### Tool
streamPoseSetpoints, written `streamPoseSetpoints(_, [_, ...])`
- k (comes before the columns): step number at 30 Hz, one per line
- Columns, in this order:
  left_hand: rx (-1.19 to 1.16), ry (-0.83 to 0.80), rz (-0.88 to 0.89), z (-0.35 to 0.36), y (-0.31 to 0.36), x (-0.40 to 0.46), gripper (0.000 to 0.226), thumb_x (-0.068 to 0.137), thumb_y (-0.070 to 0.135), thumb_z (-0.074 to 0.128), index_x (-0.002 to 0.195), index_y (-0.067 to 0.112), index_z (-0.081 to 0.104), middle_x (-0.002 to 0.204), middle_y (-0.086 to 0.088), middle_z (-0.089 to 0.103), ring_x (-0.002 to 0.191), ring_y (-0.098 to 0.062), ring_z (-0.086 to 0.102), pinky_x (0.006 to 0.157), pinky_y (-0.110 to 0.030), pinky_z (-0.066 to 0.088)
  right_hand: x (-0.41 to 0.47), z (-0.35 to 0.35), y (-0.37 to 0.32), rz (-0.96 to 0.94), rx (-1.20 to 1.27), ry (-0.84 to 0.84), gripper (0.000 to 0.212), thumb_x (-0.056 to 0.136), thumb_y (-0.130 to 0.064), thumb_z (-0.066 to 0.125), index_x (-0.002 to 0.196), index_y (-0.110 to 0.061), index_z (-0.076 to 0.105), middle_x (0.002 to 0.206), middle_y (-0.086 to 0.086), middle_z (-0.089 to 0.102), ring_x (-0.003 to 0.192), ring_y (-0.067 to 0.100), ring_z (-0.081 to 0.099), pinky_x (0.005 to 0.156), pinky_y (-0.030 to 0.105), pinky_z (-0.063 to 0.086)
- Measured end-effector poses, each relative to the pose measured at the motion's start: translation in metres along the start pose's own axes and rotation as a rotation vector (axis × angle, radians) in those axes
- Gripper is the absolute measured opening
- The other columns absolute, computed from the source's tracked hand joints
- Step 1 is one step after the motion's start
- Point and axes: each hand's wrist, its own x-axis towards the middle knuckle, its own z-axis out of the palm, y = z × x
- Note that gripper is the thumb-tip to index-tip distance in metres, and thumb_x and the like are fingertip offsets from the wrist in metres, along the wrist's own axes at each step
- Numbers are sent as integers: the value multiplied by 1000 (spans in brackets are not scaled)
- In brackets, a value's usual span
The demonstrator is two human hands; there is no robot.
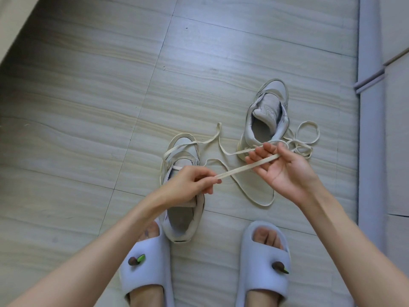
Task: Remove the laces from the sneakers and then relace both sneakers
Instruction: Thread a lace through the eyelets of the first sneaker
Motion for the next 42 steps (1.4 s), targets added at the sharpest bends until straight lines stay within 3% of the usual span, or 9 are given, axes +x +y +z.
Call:
streamPoseSetpoints(4, [-4,4,-80,-21,-2,-10,16,93,7,52,95,11,68,73,-3,62,76,-17,56,82,-45,46,4,-12,0,-13,48,49,39,103,-29,27,90,-4,55,81,15,70,81,29,71,76,45,58])
streamPoseSetpoints(8, [-34,36,-116,-27,-5,-12,16,94,0,49,101,2,63,76,-3,67,66,-5,55,66,-14,44,11,-13,10,2,41,90,43,102,-32,28,103,1,55,94,20,71,87,30,71,76,43,58])
streamPoseSetpoints(12, [-140,243,-116,-21,-7,-3,6,91,8,57,85,9,59,72,2,72,56,-3,57,52,-12,39,15,-7,60,249,-140,206,42,98,-34,43,118,3,46,114,25,59,101,33,61,81,40,51])
streamPoseSetpoints(18, [-108,347,-105,-13,-15,2,8,80,16,72,73,18,69,67,9,65,66,0,57,67,-15,44,16,4,86,301,-459,30,27,84,-32,62,92,-6,68,72,2,63,61,9,58,57,18,49])
streamPoseSetpoints(25, [-104,364,-101,-7,-17,4,12,74,14,77,75,14,66,75,-3,67,70,-9,59,67,-21,46,22,13,81,170,-509,-35,9,84,-8,63,75,-9,65,64,-2,54,59,8,46,53,16,42])
streamPoseSetpoints(28, [-2,360,-47,-4,-19,4,9,80,16,72,85,15,64,83,1,66,77,-9,59,70,-15,45,24,13,82,108,-552,2,15,86,-5,62,71,-10,60,64,-1,55,54,6,50,52,16,42])
streamPoseSetpoints(33, [382,399,-14,-9,-28,5,27,93,17,55,119,9,56,111,-4,60,113,-21,47,97,-25,33,34,19,78,-28,-655,132,20,91,-3,56,72,-8,55,68,8,58,53,10,55,50,16,47])
streamPoseSetpoints(39, [521,300,41,-6,-20,-4,15,94,20,49,97,17,63,75,1,66,78,-16,61,72,-28,42,53,25,70,-70,-694,191,15,92,-4,55,77,-5,53,69,10,60,49,8,62,49,16,50])
streamPoseSetpoints(42, [725,302,195,0,-22,-17,18,93,22,49,91,15,66,65,-3,66,67,-24,62,73,-35,46,59,27,73,-65,-731,173,12,91,0,55,80,-3,53,68,10,61,50,8,63,49,16,51])
